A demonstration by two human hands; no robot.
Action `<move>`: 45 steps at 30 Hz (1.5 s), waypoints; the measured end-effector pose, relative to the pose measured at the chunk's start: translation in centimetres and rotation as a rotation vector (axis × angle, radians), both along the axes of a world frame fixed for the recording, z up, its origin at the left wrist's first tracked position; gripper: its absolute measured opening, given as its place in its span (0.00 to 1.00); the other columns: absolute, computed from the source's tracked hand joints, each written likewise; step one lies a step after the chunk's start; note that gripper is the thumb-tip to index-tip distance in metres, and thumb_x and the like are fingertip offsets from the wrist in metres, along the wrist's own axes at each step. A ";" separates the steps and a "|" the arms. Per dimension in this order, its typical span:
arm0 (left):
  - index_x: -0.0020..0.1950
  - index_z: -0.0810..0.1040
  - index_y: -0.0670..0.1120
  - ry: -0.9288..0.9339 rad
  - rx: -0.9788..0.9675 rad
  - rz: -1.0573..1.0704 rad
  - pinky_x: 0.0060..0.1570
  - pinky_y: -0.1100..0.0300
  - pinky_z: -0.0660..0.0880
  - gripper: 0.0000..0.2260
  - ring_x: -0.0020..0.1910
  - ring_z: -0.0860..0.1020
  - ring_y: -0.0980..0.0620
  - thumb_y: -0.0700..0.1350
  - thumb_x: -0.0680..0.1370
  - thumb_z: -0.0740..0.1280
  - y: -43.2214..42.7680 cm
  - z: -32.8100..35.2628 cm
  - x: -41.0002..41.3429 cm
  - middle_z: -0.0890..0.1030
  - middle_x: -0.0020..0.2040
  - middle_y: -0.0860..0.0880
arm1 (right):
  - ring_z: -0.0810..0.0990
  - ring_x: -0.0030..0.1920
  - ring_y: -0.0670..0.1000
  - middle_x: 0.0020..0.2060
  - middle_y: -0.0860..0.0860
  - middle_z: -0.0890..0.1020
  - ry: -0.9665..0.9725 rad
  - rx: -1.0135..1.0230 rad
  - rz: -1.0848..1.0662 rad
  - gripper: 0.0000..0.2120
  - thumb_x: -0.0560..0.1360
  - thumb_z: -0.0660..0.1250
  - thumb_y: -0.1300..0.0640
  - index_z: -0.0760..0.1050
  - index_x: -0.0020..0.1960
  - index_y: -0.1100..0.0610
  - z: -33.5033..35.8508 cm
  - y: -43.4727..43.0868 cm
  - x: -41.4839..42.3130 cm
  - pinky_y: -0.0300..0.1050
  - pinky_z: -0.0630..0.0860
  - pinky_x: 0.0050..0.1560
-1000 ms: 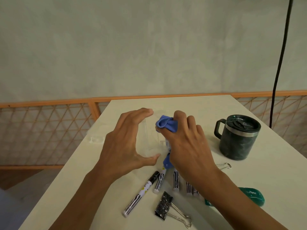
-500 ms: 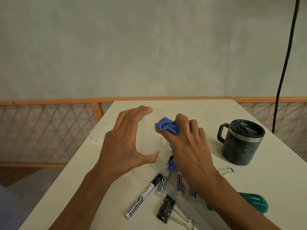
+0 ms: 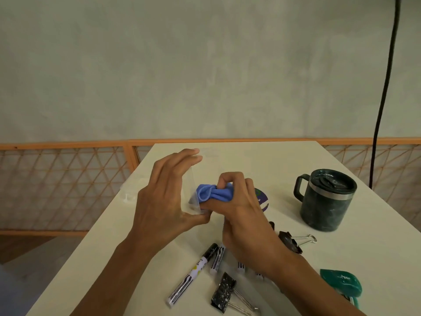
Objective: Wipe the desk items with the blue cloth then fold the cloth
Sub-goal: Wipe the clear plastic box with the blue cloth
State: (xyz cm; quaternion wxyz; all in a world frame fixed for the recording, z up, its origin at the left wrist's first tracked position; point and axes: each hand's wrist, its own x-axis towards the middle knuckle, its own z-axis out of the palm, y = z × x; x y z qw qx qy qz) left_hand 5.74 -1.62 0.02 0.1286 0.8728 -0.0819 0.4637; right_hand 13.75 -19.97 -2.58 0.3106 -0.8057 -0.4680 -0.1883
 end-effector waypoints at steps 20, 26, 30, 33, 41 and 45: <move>0.80 0.65 0.61 0.302 -0.167 -0.120 0.68 0.63 0.72 0.55 0.74 0.71 0.59 0.57 0.57 0.89 -1.2 0.3 -0.7 0.69 0.74 0.64 | 0.70 0.58 0.60 0.65 0.55 0.70 -0.270 0.002 -0.324 0.36 0.64 0.78 0.71 0.82 0.66 0.44 2.3 -2.0 3.2 0.58 0.75 0.50; 0.81 0.64 0.60 0.303 -0.169 -0.164 0.69 0.62 0.74 0.56 0.75 0.72 0.57 0.59 0.58 0.89 -1.7 -0.1 -0.5 0.69 0.75 0.63 | 0.69 0.60 0.57 0.66 0.53 0.68 -0.311 0.049 -0.260 0.32 0.65 0.73 0.73 0.83 0.62 0.47 2.8 -0.8 1.5 0.56 0.73 0.52; 0.82 0.62 0.60 0.307 -0.207 -0.184 0.67 0.70 0.71 0.57 0.75 0.72 0.58 0.59 0.59 0.89 -1.7 -0.2 -0.4 0.68 0.75 0.65 | 0.69 0.59 0.58 0.66 0.53 0.68 -0.274 0.078 -0.200 0.37 0.60 0.66 0.75 0.81 0.64 0.49 2.4 -0.2 0.6 0.55 0.72 0.51; 0.82 0.62 0.58 0.295 -0.223 -0.203 0.70 0.65 0.72 0.58 0.77 0.72 0.55 0.56 0.59 0.90 -1.5 -0.3 -0.2 0.70 0.77 0.59 | 0.68 0.60 0.56 0.66 0.51 0.68 -0.164 0.069 -0.166 0.42 0.61 0.65 0.74 0.80 0.69 0.43 1.8 -0.2 0.9 0.56 0.74 0.54; 0.82 0.65 0.54 0.215 -0.265 -0.151 0.74 0.52 0.72 0.57 0.78 0.71 0.53 0.52 0.58 0.91 0.4 0.5 -0.6 0.71 0.77 0.59 | 0.67 0.63 0.55 0.67 0.47 0.67 -0.108 -0.082 0.018 0.35 0.62 0.68 0.70 0.84 0.59 0.37 0.8 -0.5 0.6 0.51 0.69 0.57; 0.81 0.66 0.53 0.165 -0.309 -0.150 0.75 0.50 0.71 0.55 0.78 0.71 0.49 0.53 0.59 0.90 0.6 0.8 -0.9 0.71 0.77 0.57 | 0.68 0.62 0.56 0.66 0.50 0.69 -0.192 -0.090 -0.103 0.31 0.65 0.72 0.64 0.83 0.62 0.38 1.9 -1.7 1.8 0.49 0.65 0.54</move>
